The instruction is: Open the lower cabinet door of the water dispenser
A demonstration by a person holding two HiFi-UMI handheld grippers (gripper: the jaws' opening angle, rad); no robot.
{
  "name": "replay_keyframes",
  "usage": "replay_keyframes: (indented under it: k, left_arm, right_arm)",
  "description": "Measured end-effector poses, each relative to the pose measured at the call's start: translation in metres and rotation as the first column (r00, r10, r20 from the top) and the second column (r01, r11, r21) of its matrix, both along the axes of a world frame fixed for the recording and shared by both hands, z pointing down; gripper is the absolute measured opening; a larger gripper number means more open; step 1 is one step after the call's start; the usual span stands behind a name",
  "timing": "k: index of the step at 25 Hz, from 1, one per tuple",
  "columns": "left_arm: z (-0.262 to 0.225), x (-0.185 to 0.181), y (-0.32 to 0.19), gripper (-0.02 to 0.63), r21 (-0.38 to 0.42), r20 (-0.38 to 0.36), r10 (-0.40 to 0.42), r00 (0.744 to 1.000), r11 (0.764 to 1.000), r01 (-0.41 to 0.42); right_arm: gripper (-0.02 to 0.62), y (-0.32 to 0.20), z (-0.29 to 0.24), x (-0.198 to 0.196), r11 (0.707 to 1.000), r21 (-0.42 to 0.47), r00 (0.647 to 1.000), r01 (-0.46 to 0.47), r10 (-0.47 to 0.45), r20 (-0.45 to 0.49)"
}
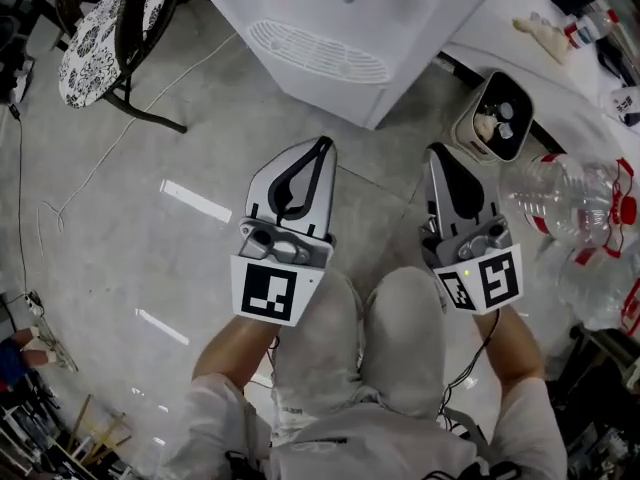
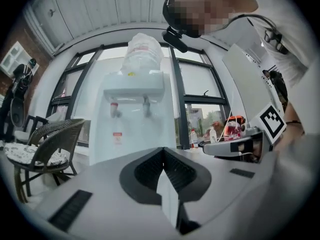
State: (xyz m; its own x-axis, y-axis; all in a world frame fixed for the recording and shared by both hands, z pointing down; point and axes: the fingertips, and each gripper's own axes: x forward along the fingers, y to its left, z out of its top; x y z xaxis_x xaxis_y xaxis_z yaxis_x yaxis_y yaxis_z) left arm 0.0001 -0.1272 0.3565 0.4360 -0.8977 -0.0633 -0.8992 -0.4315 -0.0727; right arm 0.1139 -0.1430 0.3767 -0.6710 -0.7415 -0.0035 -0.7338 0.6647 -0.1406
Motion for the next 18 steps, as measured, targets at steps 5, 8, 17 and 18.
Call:
replay_keyframes:
  k: [5, 8, 17, 18]
  left_arm:
    - [0.063, 0.018, -0.025, 0.002, -0.009, 0.022, 0.06, 0.998, 0.998, -0.06]
    - [0.088, 0.023, -0.04, 0.002, -0.014, 0.027, 0.081, 0.996, 0.997, -0.081]
    - [0.135, 0.038, -0.062, 0.002, -0.025, 0.005, 0.094, 0.996, 0.995, -0.093]
    - [0.14, 0.039, -0.063, 0.002, -0.025, 0.011, 0.097, 0.995, 0.995, -0.096]
  right_arm:
    - [0.018, -0.019, 0.061, -0.004, 0.999, 0.033, 1.0, -0.013, 0.014, -0.011]
    - [0.018, -0.028, 0.089, -0.006, 0.999, 0.038, 1.0, -0.01, 0.011, -0.013]
    - [0.018, -0.066, 0.15, -0.009, 1.0, -0.019, 1.0, -0.001, 0.001, -0.007]
    - [0.018, -0.068, 0.152, -0.01, 1.0, -0.018, 1.0, 0.001, -0.002, -0.001]
